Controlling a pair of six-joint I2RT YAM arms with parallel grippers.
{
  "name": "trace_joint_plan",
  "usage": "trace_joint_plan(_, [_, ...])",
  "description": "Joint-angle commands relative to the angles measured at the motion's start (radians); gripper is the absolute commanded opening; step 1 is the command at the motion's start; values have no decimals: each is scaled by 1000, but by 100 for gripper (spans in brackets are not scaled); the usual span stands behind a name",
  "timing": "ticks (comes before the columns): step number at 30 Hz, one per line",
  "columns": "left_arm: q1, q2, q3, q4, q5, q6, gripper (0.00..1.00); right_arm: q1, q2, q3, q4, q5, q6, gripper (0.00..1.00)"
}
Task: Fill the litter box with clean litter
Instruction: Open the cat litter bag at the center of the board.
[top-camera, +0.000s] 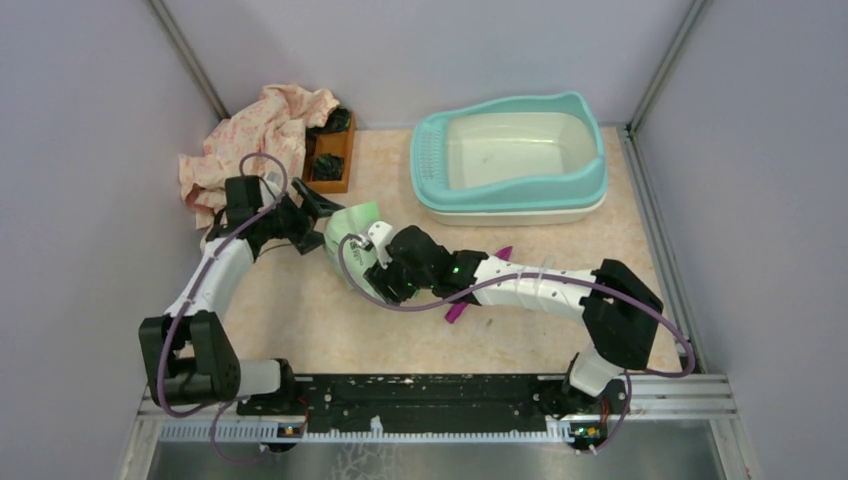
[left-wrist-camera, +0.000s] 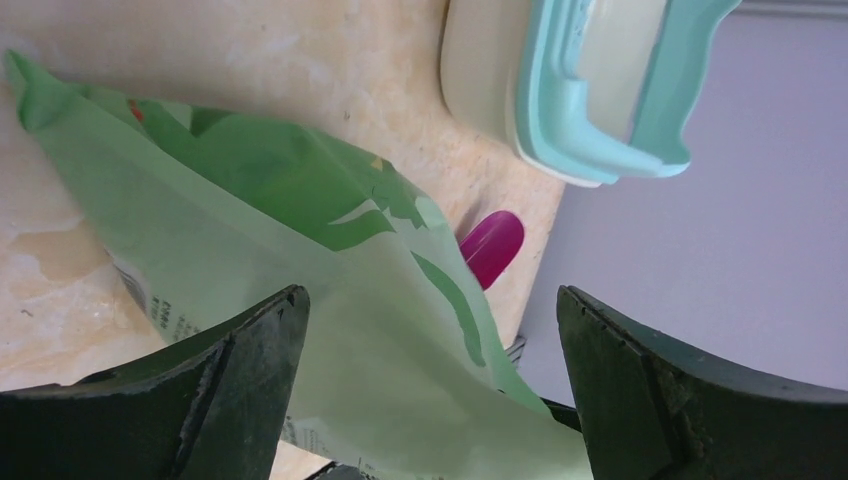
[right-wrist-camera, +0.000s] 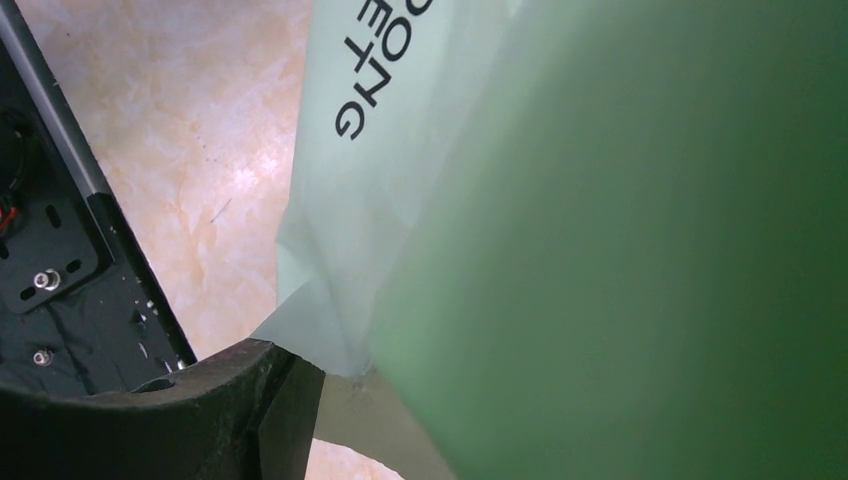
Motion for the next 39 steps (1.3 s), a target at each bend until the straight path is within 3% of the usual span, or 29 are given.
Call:
trace_joint_plan(1, [-135,-1,-3,-5,-152,24,98,-17,12,-20,-84,48,0,61])
trace_joint_plan(3, [-198,-7,-27,4,-199,12,99,-26,17,-35,-77,52,10,61])
trace_joint_plan(8, [-237,-2,-72,28,-250,1,98,-72,8,-84,-52,60,46,61])
trace_joint_plan(13, [-268,60,-88,59,-292,9,85,-105,-3,-66,-59,59,47,61])
trace_joint_plan(24, [-267,50,-16,-17,-347,58,87,-106,-244,127,-332,112,105,61])
trace_joint_plan(29, [-267,55,6,-31,-346,73,89,-106,-364,89,-442,195,258,63])
trace_joint_plan(34, [-266,57,31,-44,-348,89,98,-106,-376,-45,-521,273,446,61])
trace_joint_plan(39, [-249,36,62,-88,-346,122,98,-106,-362,-168,-464,246,613,57])
